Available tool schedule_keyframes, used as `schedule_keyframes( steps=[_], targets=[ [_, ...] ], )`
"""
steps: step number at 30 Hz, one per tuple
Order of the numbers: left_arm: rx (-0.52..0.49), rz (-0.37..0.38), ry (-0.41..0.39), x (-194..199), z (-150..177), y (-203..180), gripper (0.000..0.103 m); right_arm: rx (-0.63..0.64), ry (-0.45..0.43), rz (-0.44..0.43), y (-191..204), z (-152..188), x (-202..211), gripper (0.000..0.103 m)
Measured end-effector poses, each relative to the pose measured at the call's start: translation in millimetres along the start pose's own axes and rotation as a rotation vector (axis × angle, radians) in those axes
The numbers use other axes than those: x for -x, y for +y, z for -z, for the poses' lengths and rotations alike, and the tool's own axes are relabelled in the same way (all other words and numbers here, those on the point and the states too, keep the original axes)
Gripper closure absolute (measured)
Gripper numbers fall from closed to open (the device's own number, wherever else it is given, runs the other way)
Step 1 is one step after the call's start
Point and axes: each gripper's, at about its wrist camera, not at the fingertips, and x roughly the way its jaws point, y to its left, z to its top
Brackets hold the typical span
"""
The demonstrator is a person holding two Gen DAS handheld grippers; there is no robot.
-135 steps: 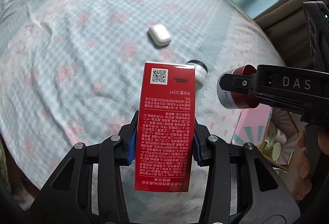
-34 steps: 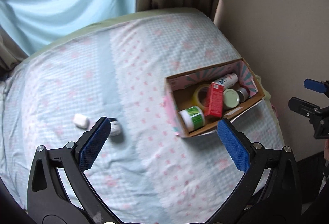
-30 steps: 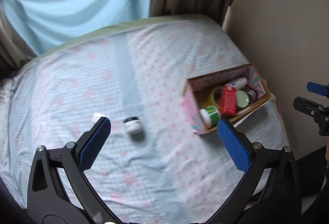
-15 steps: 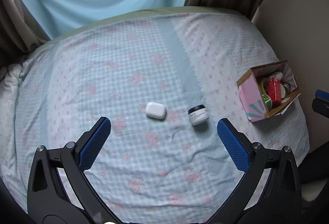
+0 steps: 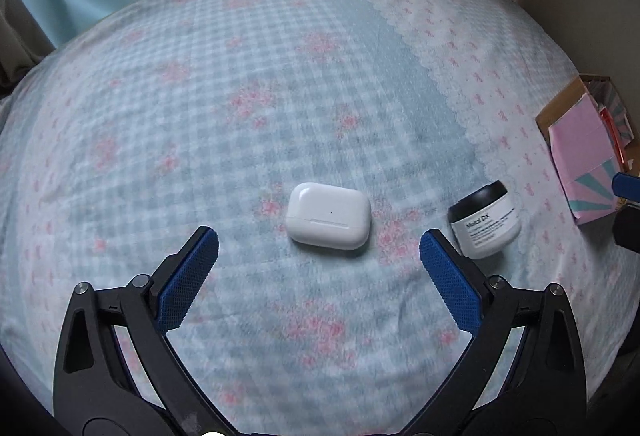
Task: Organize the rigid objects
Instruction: 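Grasp the white earbud case with the left tool while the right tool grasps the L'Oreal mask jar, then carry the earbud case with the left tool while the right tool carries the mask jar to the box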
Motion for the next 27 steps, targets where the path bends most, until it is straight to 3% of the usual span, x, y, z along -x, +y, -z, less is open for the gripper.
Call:
schedule_keyframes(
  steps=[8,13,15,19,21,27],
  targets=[
    [-0.060,0.005,-0.061,-47,4,0,0.003,-0.020,0.036,-0.026,-8,1,-75,0.005],
    [-0.053,0.025,-0.092,-56,4,3,0.013,-0.017,0.044,-0.027,-7,-1,-96,0.007],
    [-0.071,0.029,-0.108,-55,5,1,0.020,-0.009,0.053,-0.028,-6,0,-101,0.021],
    [-0.132,0.019,-0.127,-53,12,-9,0.037,0.020,0.068,-0.015,-2,1,-108,0.033],
    [-0.157,0.013,-0.137,-51,15,-14,0.045,0.037,0.078,-0.030,2,2,-110,0.050],
    [-0.150,0.021,-0.133,-50,14,-12,0.046,0.063,0.068,-0.006,7,0,-110,0.051]
  ],
)
